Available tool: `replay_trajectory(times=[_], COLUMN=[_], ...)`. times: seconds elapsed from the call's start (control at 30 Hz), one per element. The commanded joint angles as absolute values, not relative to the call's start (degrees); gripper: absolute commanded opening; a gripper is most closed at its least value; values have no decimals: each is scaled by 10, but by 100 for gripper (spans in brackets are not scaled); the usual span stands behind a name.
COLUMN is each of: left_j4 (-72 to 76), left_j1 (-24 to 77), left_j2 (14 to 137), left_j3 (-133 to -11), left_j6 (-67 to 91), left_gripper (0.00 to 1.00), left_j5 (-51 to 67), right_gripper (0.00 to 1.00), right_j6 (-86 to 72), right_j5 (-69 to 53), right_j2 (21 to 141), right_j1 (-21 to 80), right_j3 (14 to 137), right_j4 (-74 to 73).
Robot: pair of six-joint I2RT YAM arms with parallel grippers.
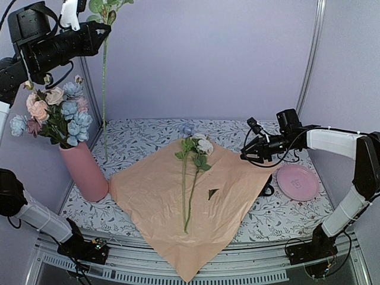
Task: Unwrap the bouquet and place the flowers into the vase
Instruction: Place the fake flower in the vase.
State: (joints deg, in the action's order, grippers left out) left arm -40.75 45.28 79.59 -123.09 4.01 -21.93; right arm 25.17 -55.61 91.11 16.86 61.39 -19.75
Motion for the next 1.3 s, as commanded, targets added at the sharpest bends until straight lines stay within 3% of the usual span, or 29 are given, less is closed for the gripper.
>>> replay_trajectory(times=[0.0,0.5,0.83,1.27], left_j4=[-474,-410,-245,-169], left_j1=[459,460,462,462], left_j2=[789,737,676,695], left_j3=[-1271,-1155,-1036,-1027], left_j6=[-15,-137,-214,-267], left_gripper=[0,0,0,0], left_j5=[-293,-342,-326,-311], right_gripper=[52,51,50,50], right_j6=[266,282,288,287], right_j5=[-556,-572,-578,-581], right_j2=[900,920,933,938], right_j1=[169,170,170,170], right_j3=[612,619,624,625], right_j4=[-208,-228,-237,-241])
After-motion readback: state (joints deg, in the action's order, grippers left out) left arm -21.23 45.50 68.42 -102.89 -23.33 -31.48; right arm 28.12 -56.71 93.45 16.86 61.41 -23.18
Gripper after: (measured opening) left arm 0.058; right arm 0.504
